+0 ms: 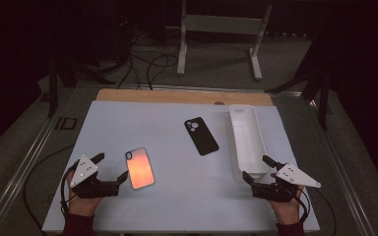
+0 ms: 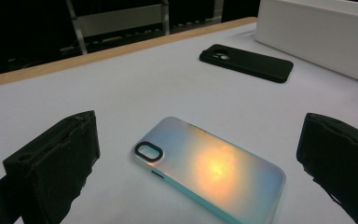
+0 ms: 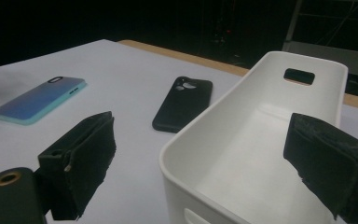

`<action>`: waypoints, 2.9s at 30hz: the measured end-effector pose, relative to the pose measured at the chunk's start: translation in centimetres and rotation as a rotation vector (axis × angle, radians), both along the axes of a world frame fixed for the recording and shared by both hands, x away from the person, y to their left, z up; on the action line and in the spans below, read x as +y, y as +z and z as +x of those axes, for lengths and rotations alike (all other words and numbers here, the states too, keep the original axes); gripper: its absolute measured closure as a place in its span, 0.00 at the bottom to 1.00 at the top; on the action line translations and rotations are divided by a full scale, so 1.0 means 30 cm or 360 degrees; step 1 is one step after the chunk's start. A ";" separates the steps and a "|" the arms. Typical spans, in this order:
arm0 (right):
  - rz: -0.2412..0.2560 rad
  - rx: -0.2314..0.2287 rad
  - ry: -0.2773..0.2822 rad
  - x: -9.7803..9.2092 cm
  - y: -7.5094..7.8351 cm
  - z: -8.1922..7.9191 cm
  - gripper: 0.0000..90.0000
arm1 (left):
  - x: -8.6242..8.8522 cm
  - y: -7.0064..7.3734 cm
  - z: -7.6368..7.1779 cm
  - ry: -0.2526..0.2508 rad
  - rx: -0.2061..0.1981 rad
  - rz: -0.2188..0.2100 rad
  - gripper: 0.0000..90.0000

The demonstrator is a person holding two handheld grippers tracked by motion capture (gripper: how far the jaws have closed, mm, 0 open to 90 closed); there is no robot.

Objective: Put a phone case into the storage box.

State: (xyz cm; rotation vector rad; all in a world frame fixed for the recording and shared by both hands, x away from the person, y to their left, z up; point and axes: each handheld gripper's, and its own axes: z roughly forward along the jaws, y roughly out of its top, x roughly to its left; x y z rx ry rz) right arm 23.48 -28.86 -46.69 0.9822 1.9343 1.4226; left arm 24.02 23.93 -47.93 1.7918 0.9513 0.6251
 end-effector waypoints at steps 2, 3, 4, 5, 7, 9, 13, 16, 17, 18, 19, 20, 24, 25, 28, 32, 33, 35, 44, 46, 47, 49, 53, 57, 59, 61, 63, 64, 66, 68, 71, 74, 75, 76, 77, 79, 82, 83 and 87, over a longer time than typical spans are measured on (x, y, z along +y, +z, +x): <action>-0.0004 0.0007 -0.0001 0.005 -0.001 0.000 0.09 | 0.000 0.000 -0.001 0.0002 0.0001 0.0007 0.00; -0.0004 0.0007 -0.0001 0.005 -0.001 0.000 0.09 | 0.000 0.000 -0.001 0.0002 0.0001 0.0007 0.00; -0.0004 0.0006 -0.0002 0.006 -0.001 0.001 0.09 | 0.000 0.000 -0.001 0.0002 0.0001 0.0007 0.00; -0.0004 0.0006 -0.0002 0.006 -0.001 0.001 0.09 | 0.000 0.001 -0.003 0.0008 -0.0001 -0.0001 0.00; 0.0001 0.0001 -0.0008 0.008 0.001 0.002 0.09 | 0.000 0.002 -0.003 0.0002 0.0005 -0.0006 0.00; 0.0003 0.0005 -0.0017 0.008 0.000 0.001 0.09 | -0.003 0.005 -0.002 0.0008 0.0008 -0.0004 0.00; 0.0020 0.0022 -0.0018 0.002 -0.002 0.001 0.09 | -0.013 0.017 -0.003 -0.0002 0.0006 -0.0004 0.00; 0.0016 0.0022 -0.0021 0.000 -0.001 0.000 0.09 | -0.019 0.031 -0.004 -0.0014 0.0001 -0.0012 0.00; 0.0017 0.0022 -0.0022 0.000 0.000 0.000 0.09 | -0.020 0.035 -0.003 -0.0019 0.0000 -0.0012 0.00; 0.0021 0.0023 -0.0024 -0.001 0.000 0.000 0.10 | -0.022 0.039 -0.001 -0.0021 0.0004 -0.0012 0.00; 0.0024 0.0022 -0.0024 -0.001 0.001 0.000 0.10 | -0.026 0.043 0.004 -0.0015 0.0011 -0.0009 0.00; 0.0022 0.0021 -0.0025 0.000 0.001 0.000 0.10 | -0.026 0.043 0.004 -0.0015 0.0011 -0.0009 0.00; 0.0019 0.0023 -0.0030 -0.003 0.002 0.001 0.10 | -0.042 0.048 0.018 -0.0019 0.0036 -0.0006 0.00; 0.0022 0.0021 -0.0035 -0.005 0.002 0.001 0.10 | -0.046 0.049 0.022 -0.0021 0.0041 -0.0006 0.00; 0.0020 0.0021 -0.0037 -0.006 0.002 0.002 0.10 | -0.056 0.050 0.031 -0.0029 0.0045 -0.0015 0.00; 0.0016 0.0019 -0.0035 -0.003 0.004 0.002 0.10 | -0.081 0.047 0.047 -0.0049 0.0050 -0.0008 0.00; 0.0016 0.0019 -0.0035 -0.003 0.004 0.002 0.10 | -0.087 0.045 0.050 -0.0058 0.0052 0.0004 0.00; 0.0011 0.0022 -0.0038 -0.005 0.004 0.004 0.10 | -0.103 0.040 0.059 -0.0073 0.0057 0.0013 0.00; 0.0008 0.0024 -0.0040 0.000 0.004 0.005 0.10 | -0.145 0.024 0.098 -0.0109 0.0085 0.0019 0.00; 0.0004 0.0022 -0.0036 0.001 0.004 0.005 0.10 | -0.151 0.022 0.103 -0.0115 0.0092 0.0020 0.00; 0.0004 0.0021 -0.0037 0.001 0.004 0.006 0.10 | -0.157 0.018 0.107 -0.0123 0.0098 0.0019 0.00; 0.0005 0.0020 -0.0038 0.000 0.004 0.006 0.10 | -0.178 0.008 0.120 -0.0141 0.0118 0.0029 0.00; 0.0006 0.0019 -0.0036 0.001 0.006 0.007 0.10 | -0.201 -0.005 0.137 -0.0181 0.0143 0.0024 0.01; 0.0008 0.0015 -0.0034 0.001 0.008 0.006 0.10 | -0.214 -0.015 0.149 -0.0194 0.0167 0.0023 0.02; 0.0008 0.0013 -0.0035 0.001 0.007 0.006 0.10 | -0.225 -0.021 0.153 -0.0197 0.0172 0.0039 0.02; 0.0009 0.0014 -0.0035 0.001 0.007 0.007 0.10 | -0.238 -0.025 0.155 -0.0188 0.0172 0.0062 0.04; 0.0009 0.0016 -0.0035 0.001 0.006 0.007 0.10 | -0.249 -0.029 0.156 -0.0171 0.0171 0.0074 0.08; 0.0009 0.0019 -0.0035 0.002 0.005 0.007 0.10 | -0.249 -0.029 0.156 -0.0171 0.0171 0.0074 0.08; 0.0009 0.0019 -0.0033 0.003 0.005 0.008 0.10 | -0.262 -0.033 0.154 -0.0167 0.0164 0.0107 0.18; 0.0009 0.0018 -0.0032 0.004 0.005 0.008 0.10 | -0.272 -0.041 0.156 -0.0210 0.0188 0.0091 0.31; 0.0011 0.0017 -0.0032 0.006 0.006 0.007 0.10 | -0.280 -0.048 0.161 -0.0271 0.0217 0.0079 0.53; 0.0007 0.0014 -0.0029 0.007 0.006 0.007 0.10 | -0.292 -0.058 0.167 -0.0304 0.0260 0.0088 0.68; 0.0003 0.0014 -0.0027 0.009 0.005 0.007 0.10 | -0.299 -0.063 0.168 -0.0323 0.0277 0.0115 0.76; -0.0002 0.0014 -0.0026 0.010 0.004 0.008 0.10 | -0.309 -0.068 0.167 -0.0339 0.0290 0.0141 0.79; -0.0006 0.0016 -0.0025 0.011 0.003 0.008 0.10 | -0.312 -0.071 0.168 -0.0346 0.0297 0.0160 0.85; -0.0008 0.0018 -0.0026 0.012 0.002 0.009 0.10 | -0.318 -0.078 0.170 -0.0367 0.0320 0.0165 0.96; -0.0004 0.0015 -0.0025 0.013 0.002 0.008 0.10 | -0.328 -0.090 0.172 -0.0382 0.0349 0.0207 1.00; -0.0002 0.0016 -0.0026 0.013 0.002 0.008 0.10 | -0.333 -0.093 0.172 -0.0386 0.0357 0.0215 1.00; -0.0005 0.0016 -0.0027 0.013 0.001 0.008 0.10 | -0.346 -0.106 0.171 -0.0389 0.0386 0.0277 1.00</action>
